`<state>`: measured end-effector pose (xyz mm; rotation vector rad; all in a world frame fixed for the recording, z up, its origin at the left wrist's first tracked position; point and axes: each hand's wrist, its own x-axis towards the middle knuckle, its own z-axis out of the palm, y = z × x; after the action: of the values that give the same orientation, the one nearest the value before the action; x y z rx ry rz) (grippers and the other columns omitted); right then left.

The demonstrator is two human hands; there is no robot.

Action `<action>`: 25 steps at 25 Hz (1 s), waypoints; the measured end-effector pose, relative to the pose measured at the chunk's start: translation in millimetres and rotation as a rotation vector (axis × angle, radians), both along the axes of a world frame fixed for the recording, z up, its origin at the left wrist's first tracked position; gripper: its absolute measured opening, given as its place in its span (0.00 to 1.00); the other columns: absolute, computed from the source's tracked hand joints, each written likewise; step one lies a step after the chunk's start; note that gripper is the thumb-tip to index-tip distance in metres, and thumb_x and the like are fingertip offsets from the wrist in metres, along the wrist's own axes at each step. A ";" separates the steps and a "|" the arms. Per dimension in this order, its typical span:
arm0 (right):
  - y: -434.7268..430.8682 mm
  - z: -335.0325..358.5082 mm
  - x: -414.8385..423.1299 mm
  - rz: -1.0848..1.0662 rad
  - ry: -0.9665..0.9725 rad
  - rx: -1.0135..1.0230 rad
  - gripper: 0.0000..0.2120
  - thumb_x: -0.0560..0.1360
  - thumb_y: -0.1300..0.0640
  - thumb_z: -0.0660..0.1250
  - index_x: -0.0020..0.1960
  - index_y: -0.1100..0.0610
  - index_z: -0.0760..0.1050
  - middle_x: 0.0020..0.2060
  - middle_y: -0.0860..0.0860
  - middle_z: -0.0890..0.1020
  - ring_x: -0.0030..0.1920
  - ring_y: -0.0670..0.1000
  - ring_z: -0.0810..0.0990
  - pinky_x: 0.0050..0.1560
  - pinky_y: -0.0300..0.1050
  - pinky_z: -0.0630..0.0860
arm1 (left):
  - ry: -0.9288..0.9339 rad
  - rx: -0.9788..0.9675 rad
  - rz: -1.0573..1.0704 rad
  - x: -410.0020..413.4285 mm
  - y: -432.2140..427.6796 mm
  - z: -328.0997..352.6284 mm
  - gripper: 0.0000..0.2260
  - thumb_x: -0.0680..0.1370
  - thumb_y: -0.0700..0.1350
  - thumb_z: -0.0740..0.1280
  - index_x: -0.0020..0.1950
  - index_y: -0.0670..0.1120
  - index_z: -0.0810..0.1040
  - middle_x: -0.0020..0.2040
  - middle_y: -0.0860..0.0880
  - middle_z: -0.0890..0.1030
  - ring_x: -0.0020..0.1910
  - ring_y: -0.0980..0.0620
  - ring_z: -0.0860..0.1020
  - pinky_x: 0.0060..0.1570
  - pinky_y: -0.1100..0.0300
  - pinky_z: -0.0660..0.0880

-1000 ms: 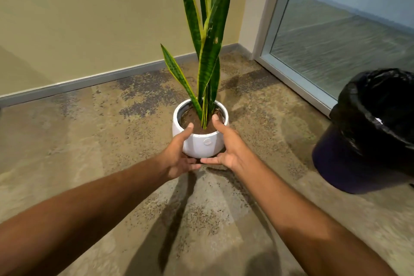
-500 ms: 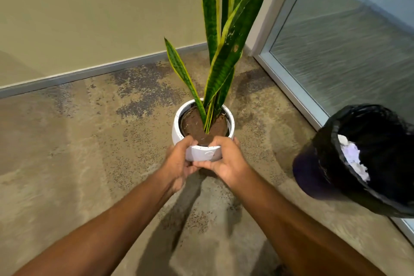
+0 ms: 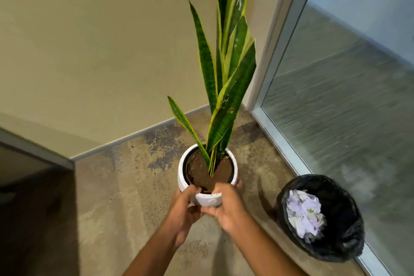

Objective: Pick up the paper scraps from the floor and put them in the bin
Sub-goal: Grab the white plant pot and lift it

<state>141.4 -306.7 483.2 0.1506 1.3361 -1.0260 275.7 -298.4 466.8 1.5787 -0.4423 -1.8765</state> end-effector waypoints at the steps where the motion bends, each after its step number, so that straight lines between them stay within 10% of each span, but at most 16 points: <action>1: -8.4 15.3 -3.4 0.013 -0.013 0.003 0.38 0.73 0.72 0.59 0.79 0.46 0.61 0.64 0.68 0.79 0.55 0.73 0.85 0.49 0.78 0.81 | 0.001 -0.001 0.008 -1.8 -9.7 16.9 0.25 0.67 0.46 0.71 0.64 0.40 0.80 0.54 0.39 0.86 0.46 0.43 0.84 0.46 0.50 0.83; 7: -89.7 18.6 -19.3 0.128 -0.091 0.133 0.23 0.75 0.73 0.52 0.67 0.81 0.71 0.58 0.77 0.81 0.63 0.77 0.80 0.67 0.72 0.77 | 0.054 -0.039 -0.017 -4.1 -101.7 28.6 0.24 0.69 0.43 0.73 0.65 0.54 0.81 0.57 0.43 0.87 0.50 0.46 0.87 0.46 0.52 0.83; 15: -229.6 -49.8 -54.4 0.212 0.138 0.131 0.21 0.62 0.59 0.77 0.50 0.72 0.82 0.45 0.65 0.86 0.57 0.74 0.83 0.66 0.73 0.77 | 0.016 -0.014 -0.059 -31.8 -265.2 -11.2 0.22 0.77 0.33 0.73 0.68 0.51 0.79 0.57 0.43 0.87 0.52 0.43 0.87 0.45 0.53 0.82; 19: -311.0 -79.6 -70.3 -0.017 0.068 0.267 0.23 0.74 0.74 0.55 0.66 0.77 0.75 0.56 0.72 0.82 0.65 0.75 0.79 0.73 0.71 0.72 | -0.135 -0.056 -0.069 -56.8 -337.9 -37.8 0.19 0.76 0.38 0.77 0.65 0.51 0.83 0.53 0.46 0.89 0.50 0.45 0.87 0.46 0.51 0.84; 25: -416.1 -150.8 -118.5 -0.104 0.008 0.277 0.28 0.75 0.78 0.50 0.74 0.72 0.70 0.63 0.73 0.79 0.50 0.72 0.83 0.49 0.67 0.85 | -0.309 0.000 -0.094 -111.4 -440.1 -119.6 0.21 0.68 0.47 0.76 0.60 0.59 0.84 0.52 0.51 0.88 0.53 0.45 0.86 0.52 0.45 0.85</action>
<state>22.9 -722.8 332.5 0.4284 1.4860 -0.9240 164.3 -738.5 347.2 1.8849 -0.6609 -1.7020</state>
